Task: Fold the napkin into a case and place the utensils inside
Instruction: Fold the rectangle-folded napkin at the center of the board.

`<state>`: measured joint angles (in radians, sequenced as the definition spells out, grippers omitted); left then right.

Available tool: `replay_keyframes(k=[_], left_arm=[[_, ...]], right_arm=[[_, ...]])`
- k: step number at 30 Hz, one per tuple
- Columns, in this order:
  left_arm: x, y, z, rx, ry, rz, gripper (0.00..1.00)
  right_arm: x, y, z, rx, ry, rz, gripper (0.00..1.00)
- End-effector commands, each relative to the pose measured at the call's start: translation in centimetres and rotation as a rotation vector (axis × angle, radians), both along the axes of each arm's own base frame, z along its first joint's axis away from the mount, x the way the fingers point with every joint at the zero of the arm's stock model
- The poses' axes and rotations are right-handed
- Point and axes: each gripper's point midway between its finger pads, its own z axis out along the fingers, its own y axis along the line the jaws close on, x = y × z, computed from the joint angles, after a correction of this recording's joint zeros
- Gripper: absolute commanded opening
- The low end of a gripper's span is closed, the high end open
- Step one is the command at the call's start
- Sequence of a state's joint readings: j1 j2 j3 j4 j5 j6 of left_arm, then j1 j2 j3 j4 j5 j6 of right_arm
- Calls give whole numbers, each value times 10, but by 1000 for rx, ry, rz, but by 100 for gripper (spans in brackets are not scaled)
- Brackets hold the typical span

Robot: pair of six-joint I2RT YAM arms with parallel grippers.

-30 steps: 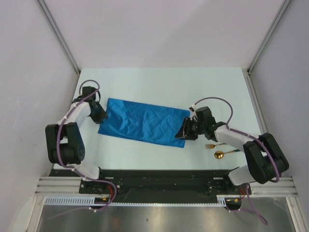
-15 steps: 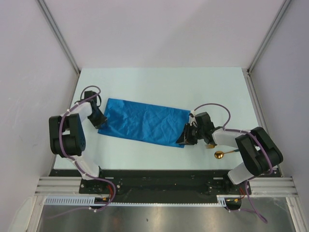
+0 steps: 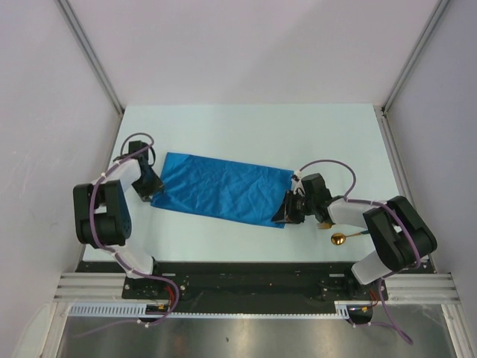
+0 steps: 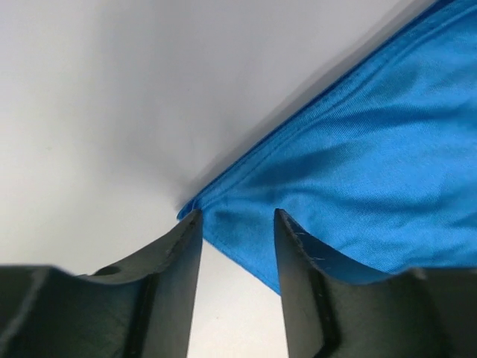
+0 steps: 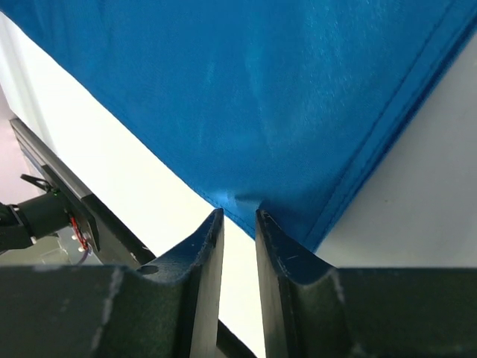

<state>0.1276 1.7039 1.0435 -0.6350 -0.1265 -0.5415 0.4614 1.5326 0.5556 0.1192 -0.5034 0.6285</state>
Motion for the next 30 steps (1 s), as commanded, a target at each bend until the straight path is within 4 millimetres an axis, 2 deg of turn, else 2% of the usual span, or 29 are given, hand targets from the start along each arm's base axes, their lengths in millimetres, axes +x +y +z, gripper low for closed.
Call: replay_keyframes(k=[1, 2, 3, 4, 5, 6, 7, 9, 11, 12, 13, 14, 15, 16, 17, 18, 19, 20, 22, 23, 26, 30], left_arm=[[22, -3, 57, 32, -168, -35, 54], [28, -7, 72, 26, -219, -50, 57], [34, -22, 79, -27, -257, -91, 58], [48, -31, 88, -63, -333, -119, 60], [56, -43, 95, -121, -388, -145, 61], [61, -66, 97, -250, -427, -176, 60], [82, -75, 107, -300, -517, -200, 54], [102, -92, 113, -413, -575, -215, 47], [125, -104, 97, -495, -575, -240, 35], [138, -104, 99, -505, -579, -235, 31], [145, -104, 83, -514, -544, -226, 27], [151, -103, 77, -514, -534, -224, 24], [159, -99, 79, -499, -521, -211, 23], [163, -92, 61, -467, -480, -181, 23], [166, -90, 57, -463, -468, -175, 22], [171, -85, 56, -455, -454, -161, 22], [172, -83, 48, -450, -429, -151, 22], [173, -79, 31, -436, -388, -138, 21], [175, -71, 24, -419, -359, -117, 22], [174, -67, 12, -414, -333, -103, 22], [170, -52, -3, -391, -276, -66, 25], [170, -38, -7, -337, -251, -66, 34]], right_arm=[[17, -3, 31, 1, -92, 3, 32], [23, -5, 37, 3, -109, -10, 34], [30, -8, 43, 8, -124, -23, 38], [41, -9, 53, 19, -146, -41, 51], [54, -17, 58, 30, -156, -75, 55], [62, -16, 63, 47, -169, -84, 59], [79, -14, 77, 72, -204, -94, 64], [100, -17, 76, 81, -205, -114, 65], [127, -13, 80, 105, -224, -125, 63], [140, -14, 84, 122, -246, -136, 61], [148, -14, 84, 132, -246, -140, 56], [158, -10, 81, 148, -241, -131, 52], [167, -12, 83, 159, -258, -136, 47], [173, -11, 81, 163, -253, -138, 41], [180, -11, 83, 170, -262, -133, 39], [185, -13, 72, 168, -243, -135, 37], [187, -13, 70, 170, -242, -135, 36], [189, -14, 66, 171, -241, -133, 35], [195, -18, 55, 163, -229, -133, 34], [196, -19, 50, 156, -229, -124, 34], [199, -24, 29, 132, -191, -128, 32], [207, -35, 12, 96, -186, -140, 31]])
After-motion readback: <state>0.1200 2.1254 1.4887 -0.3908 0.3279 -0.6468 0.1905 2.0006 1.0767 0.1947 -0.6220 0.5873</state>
